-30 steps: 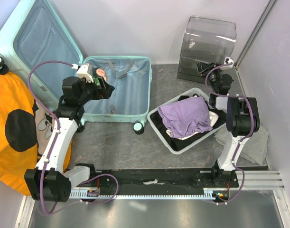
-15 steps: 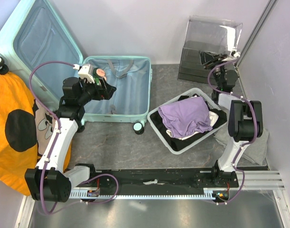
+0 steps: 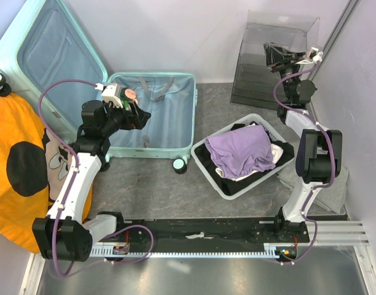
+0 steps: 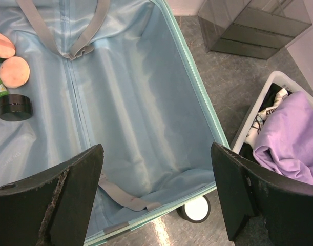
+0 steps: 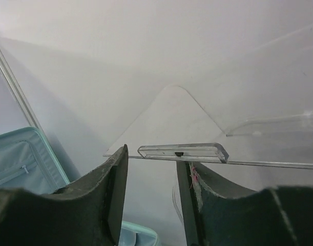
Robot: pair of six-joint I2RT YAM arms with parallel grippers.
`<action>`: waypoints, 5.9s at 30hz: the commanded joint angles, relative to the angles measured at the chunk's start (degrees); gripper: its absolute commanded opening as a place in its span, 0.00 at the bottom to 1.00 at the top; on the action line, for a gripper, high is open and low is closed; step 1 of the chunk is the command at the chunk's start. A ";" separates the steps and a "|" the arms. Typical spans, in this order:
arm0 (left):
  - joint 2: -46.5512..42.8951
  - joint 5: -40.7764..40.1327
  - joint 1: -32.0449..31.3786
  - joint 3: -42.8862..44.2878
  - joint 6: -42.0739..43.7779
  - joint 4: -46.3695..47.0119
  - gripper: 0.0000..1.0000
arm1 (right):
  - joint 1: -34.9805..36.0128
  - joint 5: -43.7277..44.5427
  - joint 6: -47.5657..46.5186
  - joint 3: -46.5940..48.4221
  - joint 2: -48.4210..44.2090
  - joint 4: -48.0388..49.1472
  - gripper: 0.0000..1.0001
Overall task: Open, take out, and arrange the luggage
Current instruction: Open the storage box at the center of the board, then move the storage box to the center of the board.
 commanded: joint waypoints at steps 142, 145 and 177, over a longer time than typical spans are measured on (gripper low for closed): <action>0.22 -3.38 -0.07 0.29 0.78 0.71 0.91 | -15.87 4.37 -19.47 21.17 -0.04 -62.79 0.94; 0.22 -3.56 -0.07 0.20 0.78 0.71 0.91 | -15.00 6.47 -21.66 25.74 2.77 -67.97 0.92; 1.18 -1.98 -0.25 -0.41 -1.24 1.76 0.91 | -5.50 19.05 -26.50 6.68 -10.75 -68.60 0.03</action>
